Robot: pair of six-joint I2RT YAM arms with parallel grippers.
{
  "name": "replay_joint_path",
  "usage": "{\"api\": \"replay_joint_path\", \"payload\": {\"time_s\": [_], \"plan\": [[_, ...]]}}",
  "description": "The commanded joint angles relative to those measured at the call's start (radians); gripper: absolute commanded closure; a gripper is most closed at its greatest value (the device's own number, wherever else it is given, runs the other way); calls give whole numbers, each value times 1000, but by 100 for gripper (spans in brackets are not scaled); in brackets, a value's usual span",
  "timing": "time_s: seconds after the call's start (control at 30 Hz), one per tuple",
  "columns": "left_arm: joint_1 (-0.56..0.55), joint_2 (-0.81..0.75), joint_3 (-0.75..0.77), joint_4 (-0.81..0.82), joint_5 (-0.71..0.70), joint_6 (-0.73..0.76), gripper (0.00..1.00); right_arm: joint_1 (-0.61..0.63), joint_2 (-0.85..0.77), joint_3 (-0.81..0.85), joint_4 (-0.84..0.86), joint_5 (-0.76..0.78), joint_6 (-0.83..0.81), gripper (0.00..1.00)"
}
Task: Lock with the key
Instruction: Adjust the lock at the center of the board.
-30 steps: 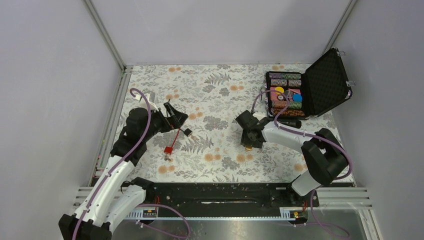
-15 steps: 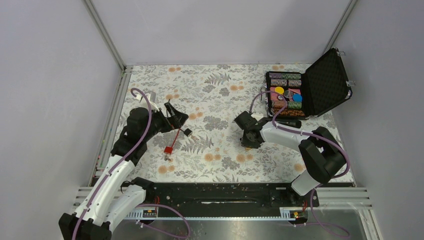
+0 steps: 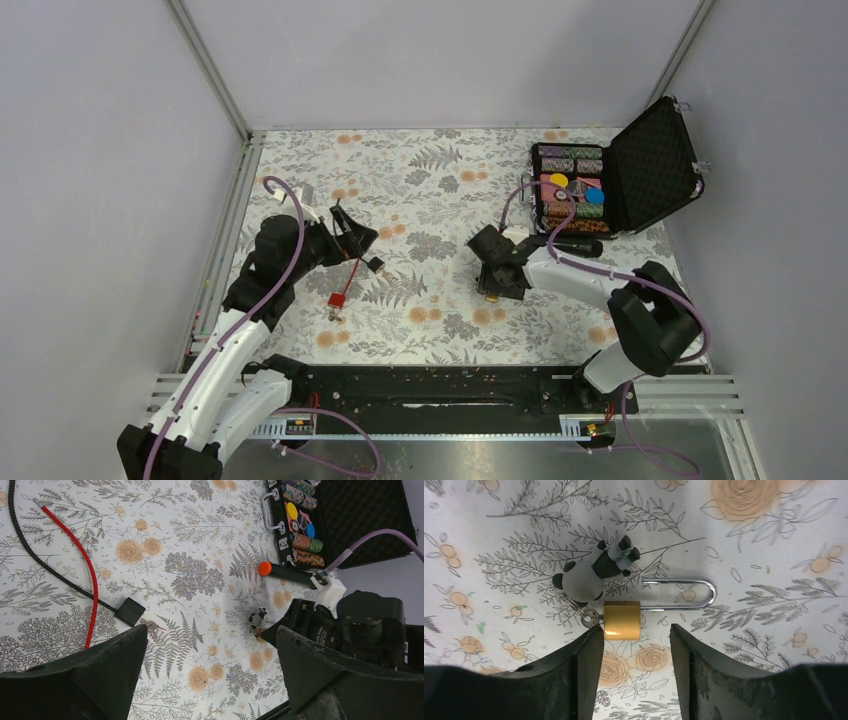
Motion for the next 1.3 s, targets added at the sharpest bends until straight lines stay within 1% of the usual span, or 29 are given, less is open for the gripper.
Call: {"api": "replay_joint_path", "payload": {"time_s": [0.0, 0.07, 0.17, 0.33, 0.43, 0.57, 0.73, 1.0, 1.27], "plan": [[-4, -11, -1, 28, 3, 13, 1, 6, -114, -10, -46, 122, 139, 42], [-4, -14, -1, 26, 4, 12, 1, 6, -146, -20, -46, 158, 187, 42], [-6, -17, -2, 26, 3, 14, 1, 2, -165, -27, -64, 222, 282, 46], [-6, -16, -4, 26, 6, 14, 1, -6, -142, -11, -118, 270, 427, 55], [-7, -16, -6, 26, 4, 14, 1, -12, -116, -2, -139, 270, 504, 56], [-9, -16, -4, 22, 5, 15, 1, -25, -81, -8, -139, 227, 584, 58], [-10, -13, -4, 19, 2, 16, 1, -29, -46, -12, -122, 181, 633, 61], [-12, -8, -5, 18, 2, 17, 1, -32, 28, -10, -78, 84, 657, 64], [-13, -4, -3, 18, 0, 19, 1, -32, 77, 17, -78, 88, 655, 63]]}}
